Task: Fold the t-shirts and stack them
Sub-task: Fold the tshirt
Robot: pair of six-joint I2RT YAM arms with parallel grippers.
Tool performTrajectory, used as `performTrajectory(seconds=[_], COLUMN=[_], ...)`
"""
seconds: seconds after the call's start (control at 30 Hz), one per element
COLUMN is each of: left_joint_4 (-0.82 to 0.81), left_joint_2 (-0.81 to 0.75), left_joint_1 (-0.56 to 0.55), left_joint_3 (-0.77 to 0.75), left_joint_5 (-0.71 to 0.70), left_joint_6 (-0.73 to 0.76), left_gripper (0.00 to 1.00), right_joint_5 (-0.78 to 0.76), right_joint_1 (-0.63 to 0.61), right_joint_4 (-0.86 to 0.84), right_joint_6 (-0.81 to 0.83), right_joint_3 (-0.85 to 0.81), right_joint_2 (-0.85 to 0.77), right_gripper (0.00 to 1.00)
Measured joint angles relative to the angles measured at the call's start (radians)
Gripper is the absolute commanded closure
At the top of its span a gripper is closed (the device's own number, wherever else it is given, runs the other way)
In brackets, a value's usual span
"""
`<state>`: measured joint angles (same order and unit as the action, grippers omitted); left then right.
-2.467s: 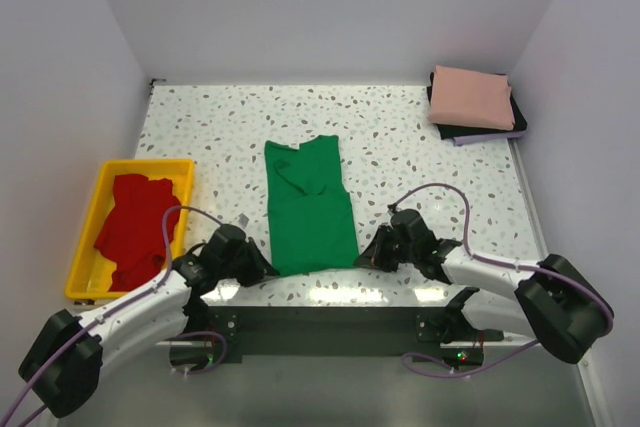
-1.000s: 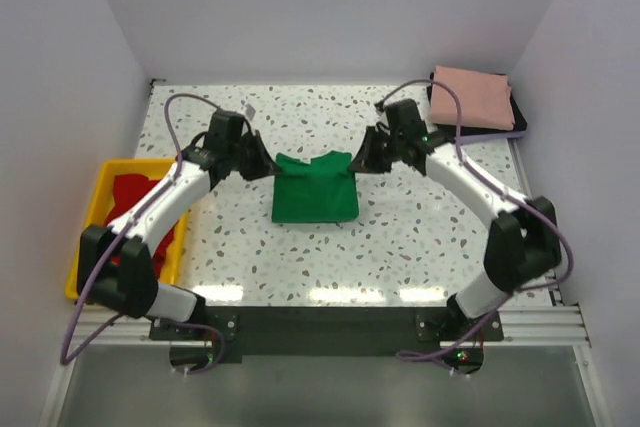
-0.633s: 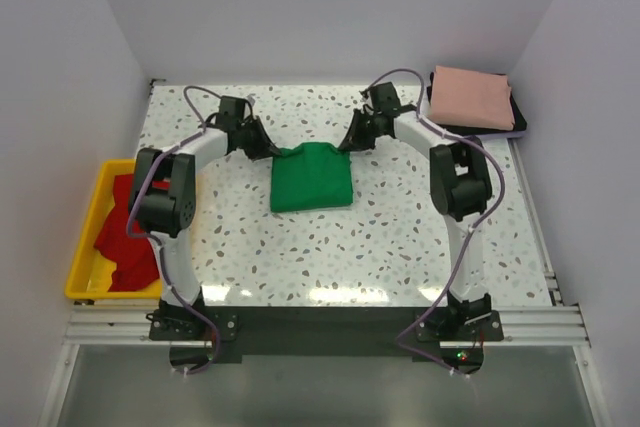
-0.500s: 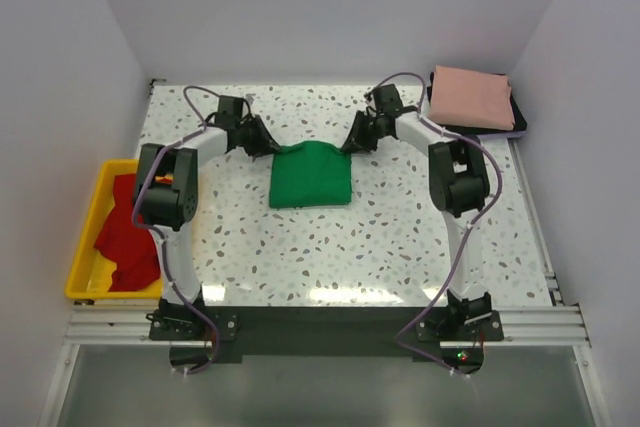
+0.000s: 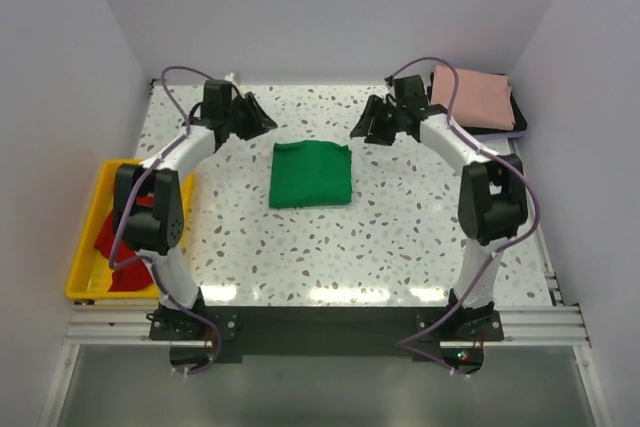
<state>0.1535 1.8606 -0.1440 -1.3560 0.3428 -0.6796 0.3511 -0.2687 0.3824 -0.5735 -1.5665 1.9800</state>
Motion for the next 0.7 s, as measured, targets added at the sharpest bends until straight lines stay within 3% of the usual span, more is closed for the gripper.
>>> performTrajectory(seconds=[0.03,0.13,0.33,0.47,0.7], left_joint_4=[-0.001,0.002,0.018,0.056,0.132], left_joint_2=[-0.035,-0.114,-0.108,-0.017,0.253], left_joint_1=[-0.017,-0.097,-0.265,-0.28,-0.233], left_joint_3=[0.024,0.086,0.127,0.085,-0.147], left_joint_5=[-0.018,-0.051,-0.054,-0.055,-0.058], left_joint_6=[0.002,0.001,-0.01,-0.007,0.022], left_gripper=[0.73,0.85,1.0,1.0,1.0], right_joint_5=[-0.006,-0.021,-0.011,0.01,0.014], right_joint_1=[-0.014,-0.084,-0.229,-0.246,-0.203], right_joint_4=[-0.004,-0.017,-0.057,-0.049,-0.008], right_joint_6=[0.0,0.003,0.0,0.005,0.024], right_joint_3=[0.026,0.066,0.12,0.092,-0.138], right_joint_2=[-0.043,-0.128,-0.134,-0.045,0.234], right_gripper=[0.51,0.59,0.67,0.69,0.72])
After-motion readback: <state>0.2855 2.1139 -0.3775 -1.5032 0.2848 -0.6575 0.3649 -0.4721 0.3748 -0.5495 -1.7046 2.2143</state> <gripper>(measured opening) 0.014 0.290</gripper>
